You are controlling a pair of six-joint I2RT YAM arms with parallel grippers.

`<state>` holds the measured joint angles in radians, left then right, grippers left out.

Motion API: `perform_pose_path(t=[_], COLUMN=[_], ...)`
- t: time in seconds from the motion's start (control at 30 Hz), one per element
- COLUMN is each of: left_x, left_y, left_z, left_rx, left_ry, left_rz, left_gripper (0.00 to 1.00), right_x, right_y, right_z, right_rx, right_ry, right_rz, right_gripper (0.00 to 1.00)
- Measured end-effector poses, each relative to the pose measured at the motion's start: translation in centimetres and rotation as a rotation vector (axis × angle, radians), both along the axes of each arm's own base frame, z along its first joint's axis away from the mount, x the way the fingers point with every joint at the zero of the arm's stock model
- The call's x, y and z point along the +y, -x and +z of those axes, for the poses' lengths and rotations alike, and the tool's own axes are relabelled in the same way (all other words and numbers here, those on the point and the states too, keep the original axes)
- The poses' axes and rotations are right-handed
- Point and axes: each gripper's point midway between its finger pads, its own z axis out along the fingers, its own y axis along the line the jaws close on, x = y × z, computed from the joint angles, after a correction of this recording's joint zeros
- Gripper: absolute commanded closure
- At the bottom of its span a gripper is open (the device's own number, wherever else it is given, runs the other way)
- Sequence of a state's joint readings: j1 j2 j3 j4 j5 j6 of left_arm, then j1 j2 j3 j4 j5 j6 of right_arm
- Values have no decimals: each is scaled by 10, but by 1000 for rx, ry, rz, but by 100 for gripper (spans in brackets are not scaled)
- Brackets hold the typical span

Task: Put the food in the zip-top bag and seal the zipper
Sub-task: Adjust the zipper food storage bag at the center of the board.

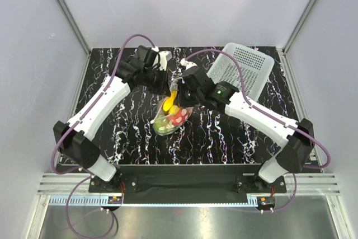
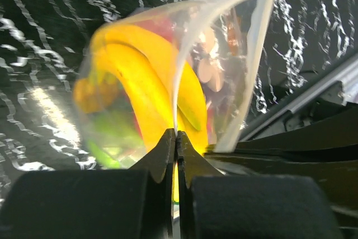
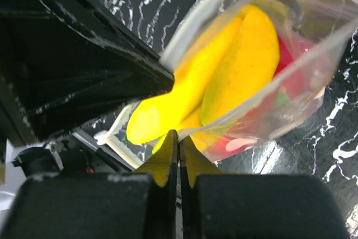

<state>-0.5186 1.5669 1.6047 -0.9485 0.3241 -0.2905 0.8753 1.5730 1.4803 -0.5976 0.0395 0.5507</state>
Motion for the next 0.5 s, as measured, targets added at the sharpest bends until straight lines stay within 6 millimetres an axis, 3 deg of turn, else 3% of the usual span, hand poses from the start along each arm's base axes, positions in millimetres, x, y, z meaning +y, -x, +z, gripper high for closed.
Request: perform_pose_path(t=[0.17, 0.37, 0.5], left_x=[10, 10, 4], left_y=[-1, 1, 10], left_z=[12, 21, 11], left_rx=[-46, -47, -36], left_ry=[-17, -13, 25], left_rz=[22, 21, 16], left_gripper=[100, 100, 100], right_x=[-1, 1, 6], right_y=[2, 2, -1], right_z=[14, 16, 7], right_rx=[-24, -23, -27], right_ry=[-33, -43, -72], right_rz=[4, 8, -1], right_gripper=[100, 100, 100])
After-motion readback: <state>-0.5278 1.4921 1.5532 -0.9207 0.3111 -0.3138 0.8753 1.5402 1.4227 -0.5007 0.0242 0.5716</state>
